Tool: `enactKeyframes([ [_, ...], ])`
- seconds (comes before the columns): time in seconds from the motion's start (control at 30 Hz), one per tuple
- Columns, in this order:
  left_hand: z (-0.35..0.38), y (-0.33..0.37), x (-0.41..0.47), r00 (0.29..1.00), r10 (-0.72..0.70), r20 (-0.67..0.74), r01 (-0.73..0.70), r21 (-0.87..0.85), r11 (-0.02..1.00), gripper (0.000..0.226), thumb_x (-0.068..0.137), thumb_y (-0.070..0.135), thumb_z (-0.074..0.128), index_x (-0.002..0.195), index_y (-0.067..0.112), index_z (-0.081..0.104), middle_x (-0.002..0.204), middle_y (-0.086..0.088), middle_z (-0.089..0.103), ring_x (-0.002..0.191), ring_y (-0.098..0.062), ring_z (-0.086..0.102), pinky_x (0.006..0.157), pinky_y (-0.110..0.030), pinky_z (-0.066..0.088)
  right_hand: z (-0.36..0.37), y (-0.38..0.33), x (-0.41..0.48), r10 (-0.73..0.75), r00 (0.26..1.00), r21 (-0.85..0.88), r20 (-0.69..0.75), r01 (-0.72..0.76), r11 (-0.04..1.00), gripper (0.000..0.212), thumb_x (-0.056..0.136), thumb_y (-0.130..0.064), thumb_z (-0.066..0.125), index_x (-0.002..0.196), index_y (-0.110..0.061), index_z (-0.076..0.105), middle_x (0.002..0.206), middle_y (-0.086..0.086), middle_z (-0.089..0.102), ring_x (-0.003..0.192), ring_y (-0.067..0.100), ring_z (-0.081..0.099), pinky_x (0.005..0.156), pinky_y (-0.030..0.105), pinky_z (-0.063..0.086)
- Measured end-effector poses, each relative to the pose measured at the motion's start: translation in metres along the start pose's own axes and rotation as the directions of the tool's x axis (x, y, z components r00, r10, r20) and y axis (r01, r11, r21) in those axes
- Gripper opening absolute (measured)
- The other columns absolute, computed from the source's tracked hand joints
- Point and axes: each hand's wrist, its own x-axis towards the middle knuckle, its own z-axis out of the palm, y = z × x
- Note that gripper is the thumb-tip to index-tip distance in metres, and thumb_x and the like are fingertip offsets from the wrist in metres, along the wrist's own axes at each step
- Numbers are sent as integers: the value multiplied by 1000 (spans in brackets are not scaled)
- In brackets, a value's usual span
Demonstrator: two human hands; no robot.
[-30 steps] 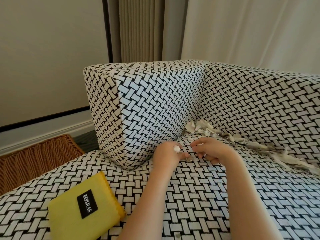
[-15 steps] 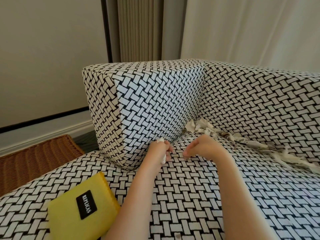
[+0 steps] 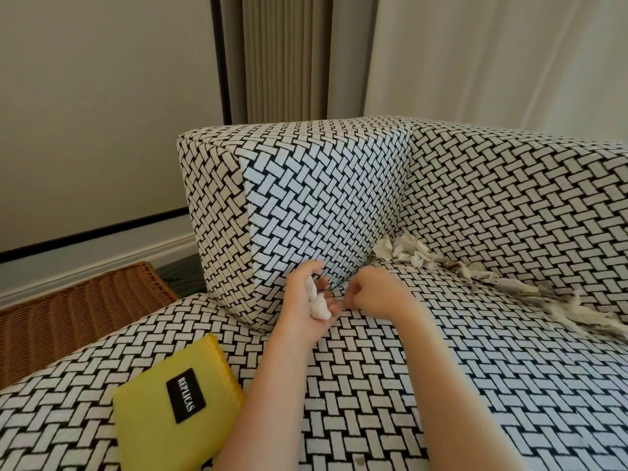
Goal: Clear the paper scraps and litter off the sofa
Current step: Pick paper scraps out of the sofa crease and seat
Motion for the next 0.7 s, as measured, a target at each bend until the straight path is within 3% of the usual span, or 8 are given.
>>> enactKeyframes([
  [0.07,5,0,-4,999,20,-27,-22,-61,998,30,80,39,64,84,12,51,74,-2,44,56,-12,38,50,-21,35,-12,1,-4,15,1000,333,-11,-10,943,10,87,-12,59,90,-10,68,82,-7,62,83,11,58,83,28,50],
  [0.13,13,-5,-4,997,43,-70,-49,-85,995,28,87,40,58,86,12,50,82,-4,44,62,-15,42,55,-25,40,-30,-5,-13,4,1000,580,-21,9,814,11,88,-16,59,91,-9,66,67,-10,54,58,2,47,58,15,44],
  [0.2,18,-8,-2,992,41,-116,-60,-160,985,24,96,25,44,80,8,46,82,-7,43,65,-18,43,59,-27,41,-45,-15,-19,-86,996,668,-6,68,741,6,86,-18,63,86,-14,67,54,-11,51,38,-2,36,39,9,32],
  [0.3,16,-6,-2,998,-14,-57,-3,-288,958,26,97,9,30,77,3,47,84,-11,48,71,-24,47,69,-35,45,-42,-29,-17,-164,986,578,-7,138,805,8,77,-17,72,78,-19,64,68,-6,66,53,0,57,55,16,49],
  [0.43,12,-7,-1,999,-29,-17,23,-311,950,28,97,12,31,81,3,52,79,-11,58,79,-23,58,71,-34,50,-10,-40,-6,-171,984,92,-52,175,980,14,78,-14,66,65,-18,67,76,0,70,74,19,66,73,36,58],
  [0.53,11,-10,10,991,37,-125,-65,-224,972,26,99,10,32,83,3,52,79,-8,56,74,-17,57,61,-24,50,-14,-32,-4,-226,974,282,-27,224,933,10,82,-10,64,81,-10,74,84,1,72,80,21,68,71,22,56],
  [0.6,11,-11,13,977,88,-196,-123,-174,977,27,98,7,36,75,6,51,68,-2,48,52,-9,44,42,-17,40,-19,-18,2,-83,985,470,-154,147,870,13,84,-14,64,93,-13,73,90,-3,70,84,16,66,66,13,50],
  [0.7,9,-11,11,977,105,-188,-135,-155,979,29,98,9,38,72,7,52,47,3,32,25,-3,27,26,-11,24,-4,1,21,180,959,301,-219,-109,948,9,81,-21,65,85,-14,70,84,0,69,70,15,59,64,23,51],
])
